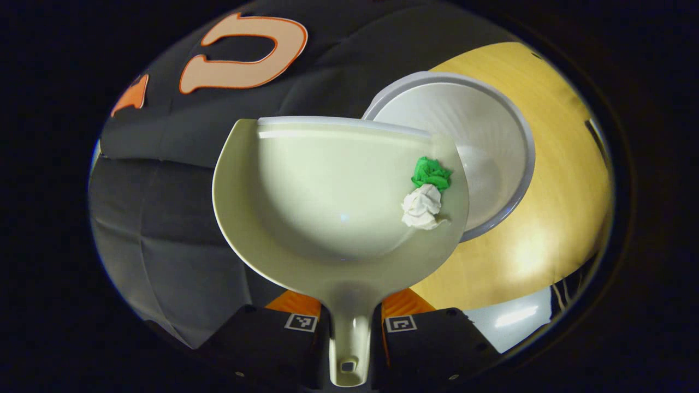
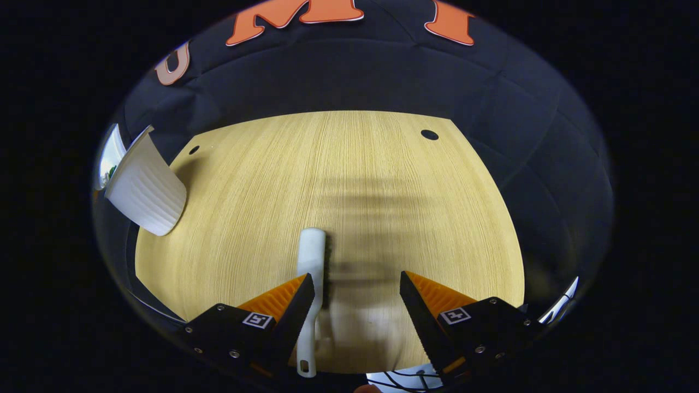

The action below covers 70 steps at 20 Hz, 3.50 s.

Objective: Pick up the small broom and dustpan from the desktop, sweep the trash into the dustpan with the broom, and then empty the trash into the garbage bin.

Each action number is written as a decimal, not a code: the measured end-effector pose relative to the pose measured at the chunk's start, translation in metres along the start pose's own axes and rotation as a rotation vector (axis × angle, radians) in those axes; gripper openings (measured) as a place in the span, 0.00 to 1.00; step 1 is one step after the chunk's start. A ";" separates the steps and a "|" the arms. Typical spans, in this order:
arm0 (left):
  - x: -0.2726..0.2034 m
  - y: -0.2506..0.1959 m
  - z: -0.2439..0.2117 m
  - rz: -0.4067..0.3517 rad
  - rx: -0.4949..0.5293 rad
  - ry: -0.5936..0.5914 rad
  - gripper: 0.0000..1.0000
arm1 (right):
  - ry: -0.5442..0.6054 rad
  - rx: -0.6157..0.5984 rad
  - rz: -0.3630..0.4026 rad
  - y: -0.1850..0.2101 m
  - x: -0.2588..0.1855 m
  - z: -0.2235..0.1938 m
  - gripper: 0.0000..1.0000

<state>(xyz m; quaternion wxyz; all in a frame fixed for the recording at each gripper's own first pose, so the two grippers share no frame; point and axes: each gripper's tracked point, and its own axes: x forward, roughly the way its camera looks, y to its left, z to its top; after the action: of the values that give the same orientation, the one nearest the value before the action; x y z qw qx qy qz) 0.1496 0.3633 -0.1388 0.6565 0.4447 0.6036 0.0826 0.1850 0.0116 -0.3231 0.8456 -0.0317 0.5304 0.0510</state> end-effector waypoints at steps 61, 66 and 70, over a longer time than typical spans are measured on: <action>-0.083 -0.419 0.141 -0.944 -0.461 0.031 0.47 | 0.170 -0.038 0.023 0.001 0.005 -0.051 0.95; -0.106 -0.394 0.146 -0.953 -0.497 -0.005 0.70 | 0.132 -0.016 0.035 -0.001 -0.005 -0.038 0.95; -0.115 -0.365 0.157 -0.904 -0.548 -0.107 0.73 | 0.008 -0.043 -0.002 -0.010 -0.028 -0.006 0.95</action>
<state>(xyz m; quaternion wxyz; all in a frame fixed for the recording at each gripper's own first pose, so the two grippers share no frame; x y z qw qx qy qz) 0.1000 -0.0027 -0.3248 0.7487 -0.0441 0.6570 -0.0769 0.1690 -0.0008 -0.2999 0.8427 -0.0506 0.5325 0.0611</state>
